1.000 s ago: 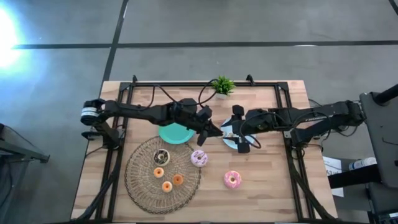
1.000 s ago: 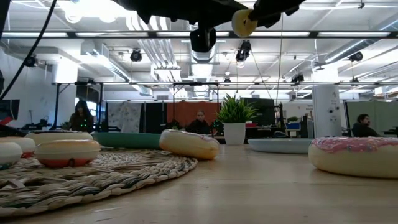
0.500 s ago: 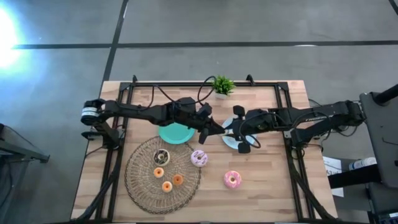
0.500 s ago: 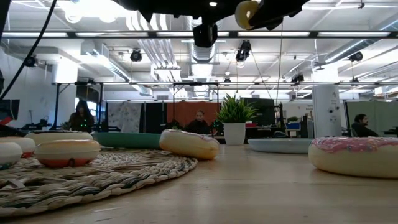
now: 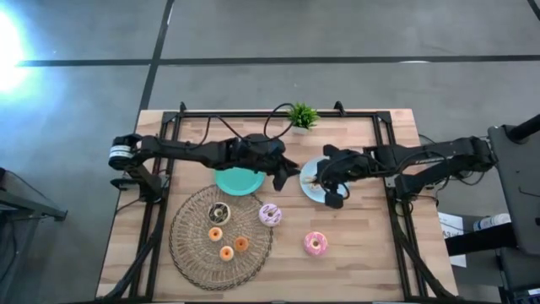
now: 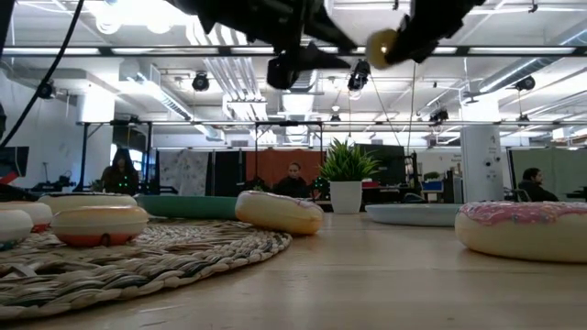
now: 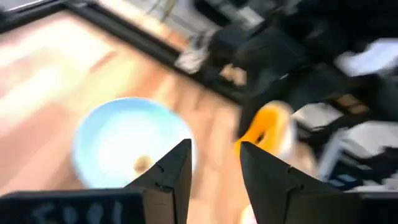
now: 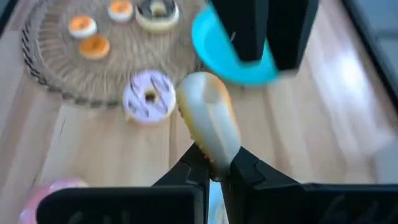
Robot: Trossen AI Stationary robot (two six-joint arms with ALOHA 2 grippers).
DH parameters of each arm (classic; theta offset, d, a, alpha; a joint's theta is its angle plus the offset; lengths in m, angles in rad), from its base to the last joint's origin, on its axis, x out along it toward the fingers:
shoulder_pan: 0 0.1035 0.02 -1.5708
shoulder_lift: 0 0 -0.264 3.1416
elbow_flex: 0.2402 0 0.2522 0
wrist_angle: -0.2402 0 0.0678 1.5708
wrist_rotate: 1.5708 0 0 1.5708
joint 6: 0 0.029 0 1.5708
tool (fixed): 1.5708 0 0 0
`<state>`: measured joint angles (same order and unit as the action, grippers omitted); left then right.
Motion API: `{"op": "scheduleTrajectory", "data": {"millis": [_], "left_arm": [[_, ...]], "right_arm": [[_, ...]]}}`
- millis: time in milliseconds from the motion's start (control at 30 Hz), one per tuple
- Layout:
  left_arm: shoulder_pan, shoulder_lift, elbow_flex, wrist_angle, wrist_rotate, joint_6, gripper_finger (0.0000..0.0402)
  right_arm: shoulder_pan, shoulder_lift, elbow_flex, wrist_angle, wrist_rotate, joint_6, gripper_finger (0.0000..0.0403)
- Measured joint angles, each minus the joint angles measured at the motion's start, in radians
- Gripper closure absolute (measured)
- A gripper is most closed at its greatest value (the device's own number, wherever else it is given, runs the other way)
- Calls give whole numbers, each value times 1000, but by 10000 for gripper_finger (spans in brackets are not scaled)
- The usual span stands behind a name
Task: Pick & Place donuts
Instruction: Put the small yellow donut into the blue plate
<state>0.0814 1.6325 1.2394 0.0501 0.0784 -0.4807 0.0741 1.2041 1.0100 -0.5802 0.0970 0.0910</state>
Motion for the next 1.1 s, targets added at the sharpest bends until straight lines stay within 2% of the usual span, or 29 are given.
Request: {"op": "scheduleTrajectory", "data": {"millis": [233,333,533,633,767,900,1100], "left_arm": [[12,-17,-1,-105,-10,33,289],[12,-17,-1,-127,-11,35,289],[-22,-17,-2,-146,-13,9,289],[-53,-17,-3,-147,-20,-6,289],[-100,-17,-3,-147,-63,-26,289],[-141,-17,-3,-148,-127,-44,289],[-169,-17,-3,-148,-177,-78,289]], "right_arm": [[-99,-6,-22,-214,-180,205,389],[-158,-6,-68,-253,-237,260,389],[-284,12,-197,-236,-361,334,390],[-319,46,-251,-215,-380,358,390],[-342,129,-295,-129,-473,359,390],[-345,231,-301,-60,-493,362,390],[-346,334,-275,-65,-500,347,377]]}}
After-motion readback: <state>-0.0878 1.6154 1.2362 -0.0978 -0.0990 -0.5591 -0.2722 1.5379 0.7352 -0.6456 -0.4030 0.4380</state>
